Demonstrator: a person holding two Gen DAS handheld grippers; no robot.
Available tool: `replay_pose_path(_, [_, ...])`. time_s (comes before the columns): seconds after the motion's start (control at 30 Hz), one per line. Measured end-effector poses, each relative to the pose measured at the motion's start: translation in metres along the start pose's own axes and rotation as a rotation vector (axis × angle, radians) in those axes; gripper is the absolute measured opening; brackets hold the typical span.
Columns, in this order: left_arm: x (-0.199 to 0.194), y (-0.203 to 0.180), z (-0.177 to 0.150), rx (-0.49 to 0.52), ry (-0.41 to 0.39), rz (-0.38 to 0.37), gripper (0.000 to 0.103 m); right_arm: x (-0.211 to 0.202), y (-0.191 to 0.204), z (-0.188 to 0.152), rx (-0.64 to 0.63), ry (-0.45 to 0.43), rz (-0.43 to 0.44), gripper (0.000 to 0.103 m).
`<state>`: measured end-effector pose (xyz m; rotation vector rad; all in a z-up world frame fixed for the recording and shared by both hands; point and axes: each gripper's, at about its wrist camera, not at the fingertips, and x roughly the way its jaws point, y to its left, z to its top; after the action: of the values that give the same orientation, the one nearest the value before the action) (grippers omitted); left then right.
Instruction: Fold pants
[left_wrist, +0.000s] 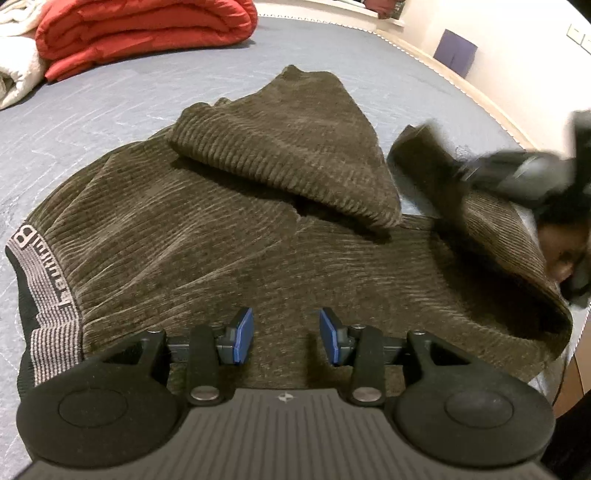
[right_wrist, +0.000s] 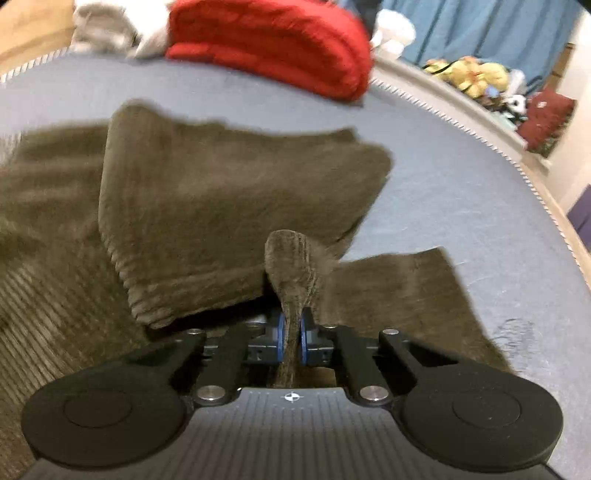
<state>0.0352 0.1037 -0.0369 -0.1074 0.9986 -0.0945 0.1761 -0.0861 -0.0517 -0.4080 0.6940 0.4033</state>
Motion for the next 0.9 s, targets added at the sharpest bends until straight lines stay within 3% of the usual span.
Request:
replay_pose_path(0.2, [-0.001,-0.008,0.000,0.007,-0.013,-0.014,0.044,-0.114,-0.131,-0.016,0.394,-0.262,-0.051,0.007])
replay_pose_path(0.3, [-0.001,-0.014,0.002,0.009,-0.019,-0.025,0.044,-0.169,-0.206,-0.065,0.619,-0.378,-0.146,0.007])
replay_pose_path(0.37, [-0.001,-0.020,0.002,0.021,-0.019,-0.031,0.044,-0.200,-0.253,-0.113,0.783,-0.410,-0.263,0.007])
replay_pose_path(0.47, [0.005,-0.028,0.001,0.037,-0.010,-0.032,0.044,-0.221,-0.299,-0.183,1.031,-0.335,-0.459,0.007])
replay_pose_path(0.53, [0.009,-0.032,0.000,0.043,-0.002,-0.028,0.044,-0.218,-0.321,-0.227,1.177,-0.157,-0.575,0.007])
replay_pose_path(0.57, [0.011,-0.033,0.000,0.044,0.002,-0.026,0.044,-0.214,-0.331,-0.253,1.267,-0.062,-0.608,0.007])
replay_pose_path(0.67, [0.018,-0.036,0.000,0.039,0.014,-0.019,0.044,-0.204,-0.349,-0.305,1.460,0.085,-0.635,0.007])
replay_pose_path(0.77, [0.019,-0.037,0.000,0.033,0.017,-0.016,0.044,-0.201,-0.357,-0.320,1.546,0.094,-0.628,0.007])
replay_pose_path(0.9, [0.018,-0.037,0.001,0.029,0.016,-0.017,0.046,-0.208,-0.351,-0.305,1.520,0.089,-0.696,0.010])
